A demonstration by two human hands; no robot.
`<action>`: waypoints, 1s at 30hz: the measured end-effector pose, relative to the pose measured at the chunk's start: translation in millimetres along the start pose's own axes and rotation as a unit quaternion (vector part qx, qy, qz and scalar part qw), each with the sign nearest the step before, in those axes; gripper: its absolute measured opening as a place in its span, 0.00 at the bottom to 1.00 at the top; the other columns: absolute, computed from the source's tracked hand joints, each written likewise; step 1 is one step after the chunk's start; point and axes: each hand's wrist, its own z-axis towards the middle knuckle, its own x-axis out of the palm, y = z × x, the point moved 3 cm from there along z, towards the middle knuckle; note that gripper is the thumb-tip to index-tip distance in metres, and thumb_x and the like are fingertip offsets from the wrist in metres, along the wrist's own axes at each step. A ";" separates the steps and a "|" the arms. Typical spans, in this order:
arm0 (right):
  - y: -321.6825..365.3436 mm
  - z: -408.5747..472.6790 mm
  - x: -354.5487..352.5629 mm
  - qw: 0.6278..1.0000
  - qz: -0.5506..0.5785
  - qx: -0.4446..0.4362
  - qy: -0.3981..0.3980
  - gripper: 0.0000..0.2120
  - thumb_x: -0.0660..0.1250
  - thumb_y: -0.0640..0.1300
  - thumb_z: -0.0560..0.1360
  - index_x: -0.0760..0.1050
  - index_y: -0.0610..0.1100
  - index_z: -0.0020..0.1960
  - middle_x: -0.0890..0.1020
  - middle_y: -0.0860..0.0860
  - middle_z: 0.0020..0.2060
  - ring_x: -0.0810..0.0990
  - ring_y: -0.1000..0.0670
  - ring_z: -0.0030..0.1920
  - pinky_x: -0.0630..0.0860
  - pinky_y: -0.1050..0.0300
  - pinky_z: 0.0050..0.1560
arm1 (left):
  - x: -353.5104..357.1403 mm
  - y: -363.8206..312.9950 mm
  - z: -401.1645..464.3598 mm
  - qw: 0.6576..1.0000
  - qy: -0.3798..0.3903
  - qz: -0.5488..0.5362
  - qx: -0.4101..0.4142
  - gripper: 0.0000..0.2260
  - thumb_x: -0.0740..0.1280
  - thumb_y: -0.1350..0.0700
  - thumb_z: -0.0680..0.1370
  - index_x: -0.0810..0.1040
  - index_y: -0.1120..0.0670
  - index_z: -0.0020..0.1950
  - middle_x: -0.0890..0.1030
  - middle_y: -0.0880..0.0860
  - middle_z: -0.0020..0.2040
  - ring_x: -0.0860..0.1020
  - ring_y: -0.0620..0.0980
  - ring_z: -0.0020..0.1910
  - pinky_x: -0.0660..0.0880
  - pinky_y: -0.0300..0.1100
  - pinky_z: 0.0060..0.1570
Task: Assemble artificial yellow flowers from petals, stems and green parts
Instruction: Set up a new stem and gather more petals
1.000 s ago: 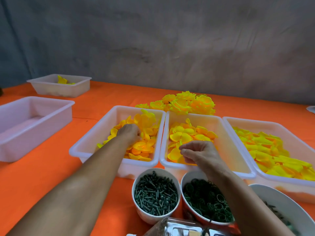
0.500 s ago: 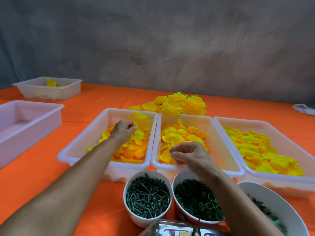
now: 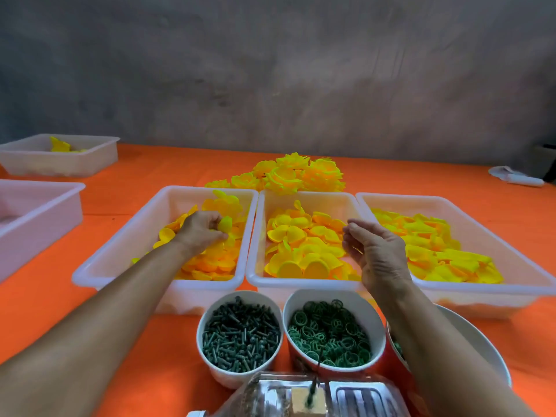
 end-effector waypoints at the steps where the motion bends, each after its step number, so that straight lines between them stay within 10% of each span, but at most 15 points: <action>1: -0.7 0.4 -2.7 1.000 -0.002 0.011 0.009 0.07 0.65 0.31 0.74 0.78 0.40 0.42 0.81 0.50 0.27 0.78 0.55 0.29 0.77 0.65 0.32 | 0.8 -1.4 -0.8 1.000 0.008 0.004 0.001 0.08 0.70 0.70 0.71 0.76 0.59 0.40 0.76 0.56 0.37 0.72 0.50 0.40 0.68 0.40 0.40; 12: -14.1 8.0 -4.4 0.984 -0.177 0.006 0.031 0.03 0.68 0.32 0.73 0.80 0.35 0.45 0.80 0.50 0.28 0.76 0.50 0.32 0.75 0.62 0.34 | 4.2 -13.2 -11.1 0.996 0.051 0.073 0.027 0.13 0.73 0.64 0.71 0.74 0.54 0.30 0.70 0.50 0.28 0.67 0.48 0.31 0.64 0.39 0.33; 19: -29.3 25.4 24.6 0.784 -0.607 -0.012 0.132 0.20 0.69 0.48 0.75 0.76 0.41 0.64 0.78 0.44 0.62 0.77 0.46 0.59 0.72 0.56 0.56 | 6.2 -13.8 -12.2 0.994 0.062 0.089 0.033 0.11 0.72 0.63 0.73 0.75 0.55 0.33 0.71 0.51 0.30 0.68 0.48 0.34 0.64 0.40 0.35; 24: -38.7 28.8 30.2 0.810 -0.557 0.044 0.179 0.09 0.68 0.42 0.75 0.82 0.39 0.50 0.73 0.55 0.21 0.66 0.56 0.27 0.61 0.63 0.27 | 7.9 -15.4 -9.6 0.992 0.067 0.099 0.033 0.17 0.70 0.63 0.74 0.70 0.52 0.28 0.67 0.48 0.28 0.64 0.46 0.30 0.61 0.39 0.31; 30: -29.0 16.7 23.9 0.880 -0.444 0.033 0.162 0.03 0.72 0.38 0.72 0.82 0.39 0.45 0.80 0.48 0.32 0.75 0.53 0.35 0.72 0.56 0.35 | 8.3 -13.7 -10.5 0.992 0.067 0.106 0.021 0.14 0.68 0.66 0.73 0.71 0.54 0.31 0.68 0.49 0.29 0.66 0.47 0.32 0.62 0.40 0.34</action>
